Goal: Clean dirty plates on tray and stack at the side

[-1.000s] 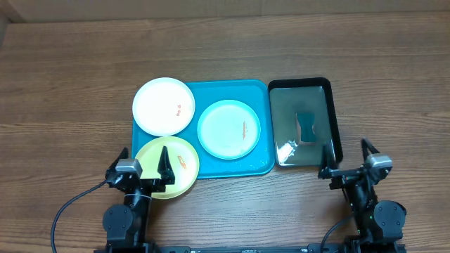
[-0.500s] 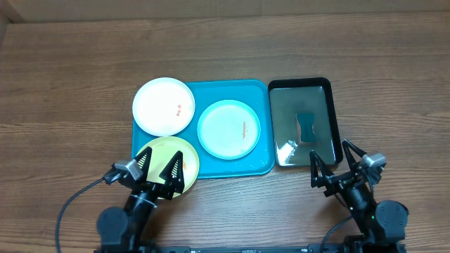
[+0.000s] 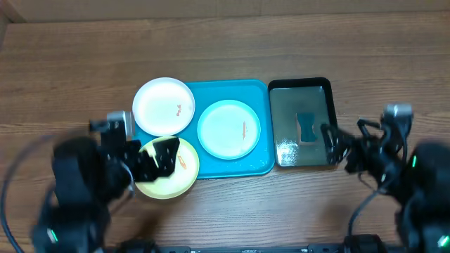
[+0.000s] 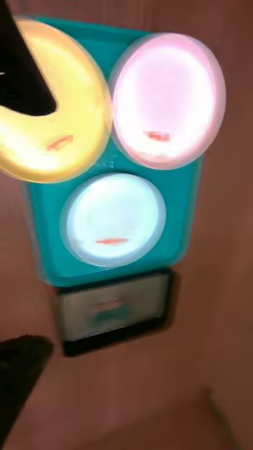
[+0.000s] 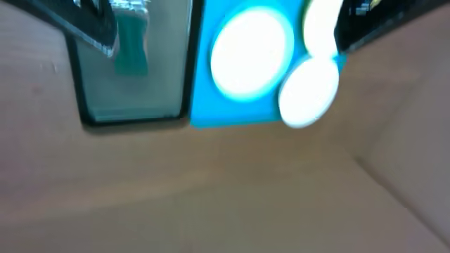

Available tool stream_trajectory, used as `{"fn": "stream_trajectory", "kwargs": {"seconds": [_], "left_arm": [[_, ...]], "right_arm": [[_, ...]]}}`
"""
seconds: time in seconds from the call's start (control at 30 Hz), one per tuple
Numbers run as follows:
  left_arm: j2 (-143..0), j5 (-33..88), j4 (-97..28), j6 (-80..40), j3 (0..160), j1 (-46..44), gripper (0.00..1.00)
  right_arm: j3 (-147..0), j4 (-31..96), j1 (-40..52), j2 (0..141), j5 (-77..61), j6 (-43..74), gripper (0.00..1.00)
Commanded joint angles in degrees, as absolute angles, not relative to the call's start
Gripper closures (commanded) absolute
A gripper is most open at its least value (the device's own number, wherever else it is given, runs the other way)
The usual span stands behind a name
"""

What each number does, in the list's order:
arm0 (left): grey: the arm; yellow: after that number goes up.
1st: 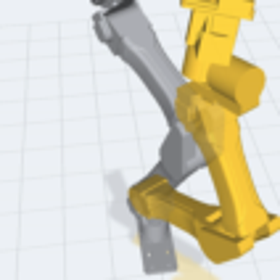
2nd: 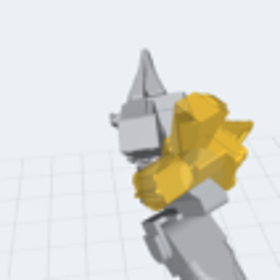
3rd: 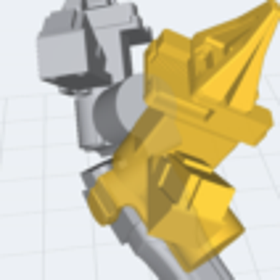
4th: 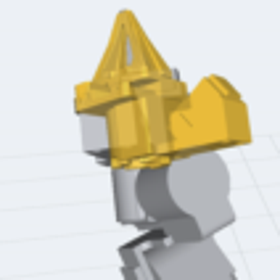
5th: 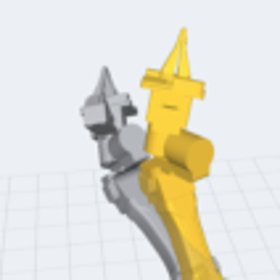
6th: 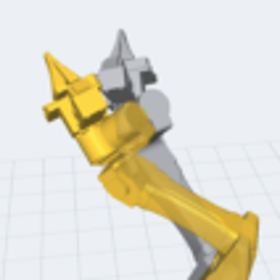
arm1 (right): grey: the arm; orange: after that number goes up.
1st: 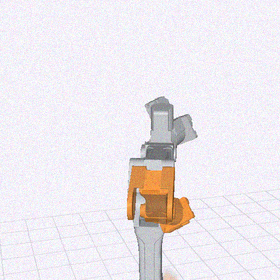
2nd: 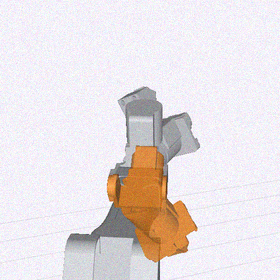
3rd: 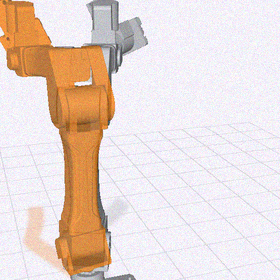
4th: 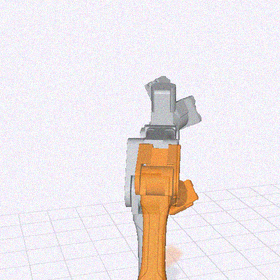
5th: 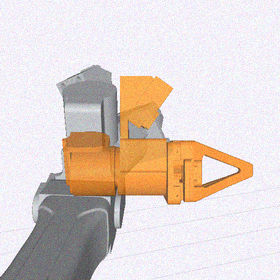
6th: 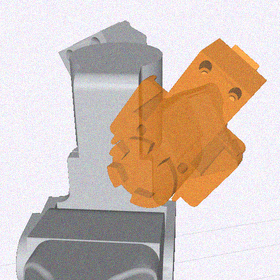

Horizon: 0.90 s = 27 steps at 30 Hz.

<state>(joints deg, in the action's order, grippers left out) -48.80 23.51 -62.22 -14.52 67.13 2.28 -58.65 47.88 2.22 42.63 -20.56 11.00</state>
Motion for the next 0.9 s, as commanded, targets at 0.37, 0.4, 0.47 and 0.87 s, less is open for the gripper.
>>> {"fn": "stream_trajectory", "kwargs": {"seconds": [0.37, 0.4, 0.47, 0.87], "left_arm": [[-79.9, 24.0, -77.7, -9.9, 96.5, 2.4, 0.96], [-80.6, 23.7, -78.0, -9.8, 96.5, 2.3, 0.96], [-81.9, 22.9, -78.7, -9.6, 96.5, 1.7, 0.96], [-89.2, 13.8, -79.4, -9.2, 95.7, -7.0, 0.44]], "right_arm": [[-96.7, 75.3, 1.8, 78.2, -20.1, 4.0, 0.55], [-96.7, 75.4, 1.8, 79.0, -19.4, 4.0, 0.69], [-96.6, 76.3, 1.8, 80.7, -18.1, 4.1, 0.74], [-91.8, 78.1, 1.9, 90.9, -14.5, 4.4, 0.34]]}}
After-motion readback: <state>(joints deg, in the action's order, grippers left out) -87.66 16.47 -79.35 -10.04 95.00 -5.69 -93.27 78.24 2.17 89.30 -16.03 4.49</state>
